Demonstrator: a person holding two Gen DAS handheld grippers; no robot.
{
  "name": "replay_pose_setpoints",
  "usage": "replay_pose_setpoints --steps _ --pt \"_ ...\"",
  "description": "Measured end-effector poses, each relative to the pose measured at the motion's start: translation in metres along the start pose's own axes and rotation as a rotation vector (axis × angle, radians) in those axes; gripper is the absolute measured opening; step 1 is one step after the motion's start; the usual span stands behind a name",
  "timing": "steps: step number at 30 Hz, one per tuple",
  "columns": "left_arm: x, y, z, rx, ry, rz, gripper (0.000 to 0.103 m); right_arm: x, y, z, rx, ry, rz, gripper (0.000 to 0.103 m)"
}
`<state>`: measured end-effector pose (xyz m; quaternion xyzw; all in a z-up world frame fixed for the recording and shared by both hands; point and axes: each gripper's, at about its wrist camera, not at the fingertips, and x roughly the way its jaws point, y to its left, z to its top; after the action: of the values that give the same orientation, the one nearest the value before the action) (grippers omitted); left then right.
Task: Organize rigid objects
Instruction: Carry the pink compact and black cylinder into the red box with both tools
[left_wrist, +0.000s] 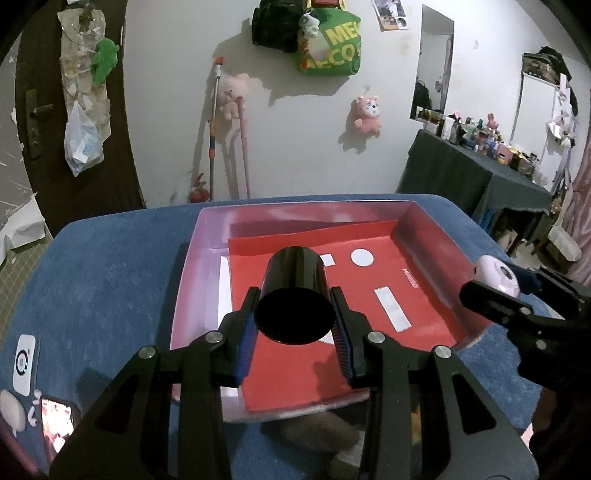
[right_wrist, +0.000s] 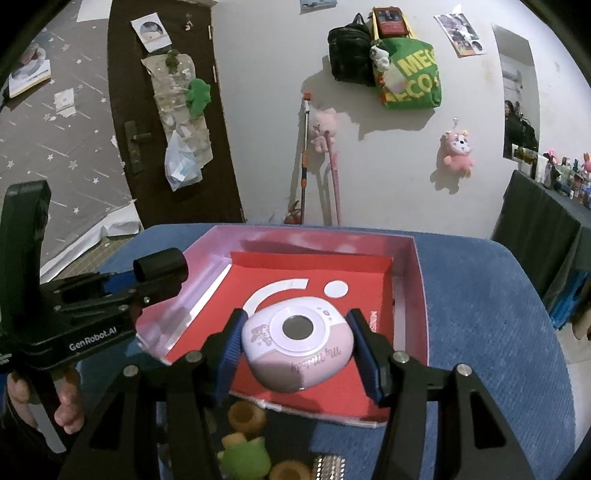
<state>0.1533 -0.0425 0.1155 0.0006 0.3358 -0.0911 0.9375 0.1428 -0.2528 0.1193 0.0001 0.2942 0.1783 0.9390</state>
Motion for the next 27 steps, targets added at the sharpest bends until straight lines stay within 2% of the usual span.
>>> replay_pose_setpoints --steps 14,21,27 --pt "0.06 0.01 0.017 -0.026 0.114 0.011 0.034 0.055 -0.024 0.027 0.02 0.111 -0.022 0.058" --pt "0.092 0.014 0.009 -0.036 0.203 0.025 0.034 0.084 -0.03 0.024 0.031 0.186 -0.02 0.058" --pt "0.105 0.017 0.006 -0.039 0.238 0.035 0.034 0.105 -0.03 0.017 0.031 0.251 -0.027 0.058"
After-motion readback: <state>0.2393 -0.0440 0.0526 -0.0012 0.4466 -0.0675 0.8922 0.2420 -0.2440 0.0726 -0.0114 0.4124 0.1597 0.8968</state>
